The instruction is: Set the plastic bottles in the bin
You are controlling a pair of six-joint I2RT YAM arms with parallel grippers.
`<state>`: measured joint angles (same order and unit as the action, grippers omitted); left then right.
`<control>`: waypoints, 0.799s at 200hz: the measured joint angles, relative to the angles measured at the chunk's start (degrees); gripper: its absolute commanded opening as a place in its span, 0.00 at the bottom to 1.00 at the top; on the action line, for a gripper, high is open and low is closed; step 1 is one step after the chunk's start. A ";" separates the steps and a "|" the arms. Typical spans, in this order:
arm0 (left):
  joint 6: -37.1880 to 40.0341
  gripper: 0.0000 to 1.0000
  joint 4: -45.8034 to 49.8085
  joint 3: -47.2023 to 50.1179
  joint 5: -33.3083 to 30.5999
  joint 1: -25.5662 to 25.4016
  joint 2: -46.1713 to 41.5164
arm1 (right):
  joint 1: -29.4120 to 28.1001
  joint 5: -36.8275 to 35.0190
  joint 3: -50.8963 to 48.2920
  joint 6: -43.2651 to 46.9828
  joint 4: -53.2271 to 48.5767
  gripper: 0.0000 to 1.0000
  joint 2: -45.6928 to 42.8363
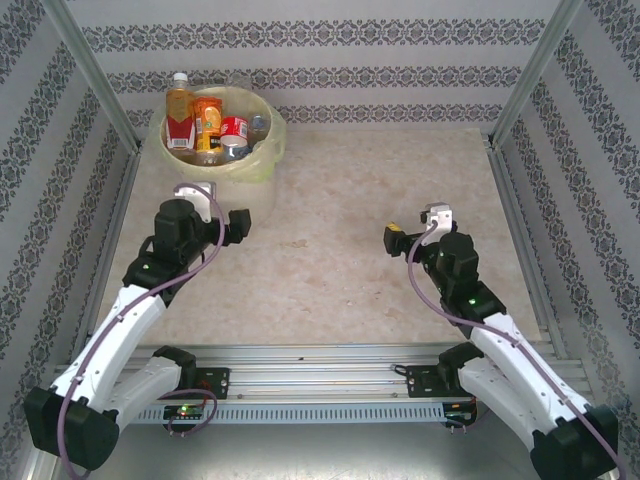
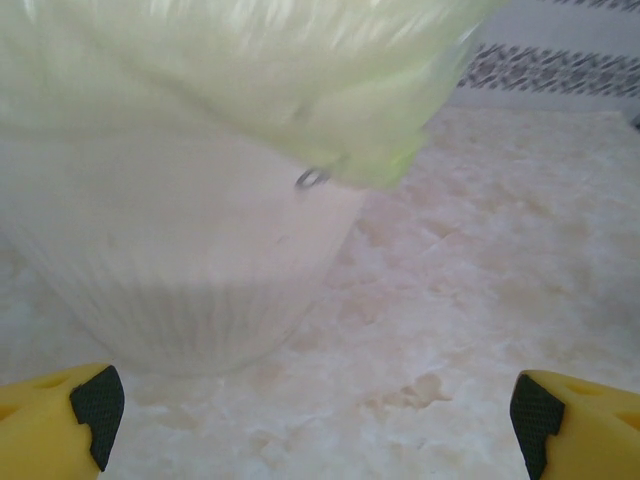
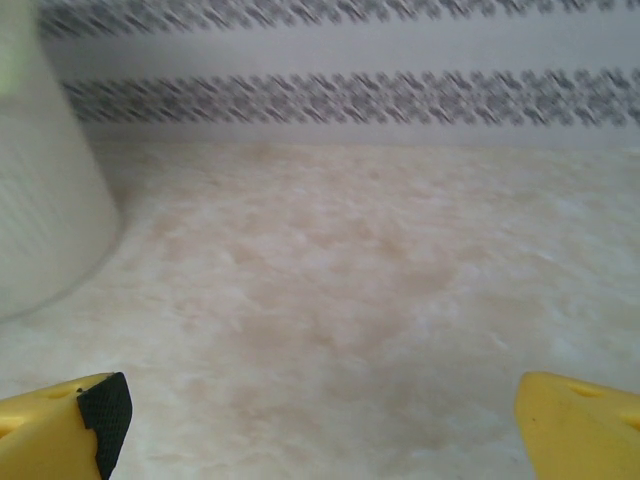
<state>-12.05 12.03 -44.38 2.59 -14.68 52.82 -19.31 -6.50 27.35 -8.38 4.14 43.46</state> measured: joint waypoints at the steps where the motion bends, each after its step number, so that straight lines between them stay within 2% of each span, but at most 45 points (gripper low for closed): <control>1: 0.00 1.00 -0.31 0.39 -0.22 0.00 0.00 | 0.28 -0.07 -0.02 0.07 0.04 0.98 0.24; 43: 0.79 1.00 -9.84 11.61 -6.21 0.00 0.02 | 8.68 -0.50 -1.49 1.95 6.51 0.98 7.56; 68: 1.86 1.00 -12.79 13.79 -9.46 0.00 1.66 | 12.55 -0.07 -3.89 4.13 12.41 0.98 13.64; 108: 4.83 1.00 -22.36 17.46 -13.51 0.02 5.46 | 14.71 2.03 -6.97 6.32 24.98 0.98 24.52; 160: 8.13 1.00 -28.92 18.45 -15.32 0.24 10.86 | 17.57 4.02 -11.91 7.48 43.41 0.98 34.84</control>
<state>-3.92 -16.88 -25.93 -12.73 -14.44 63.68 -1.74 -2.48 15.44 -0.91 47.55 78.30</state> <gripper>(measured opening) 0.998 0.982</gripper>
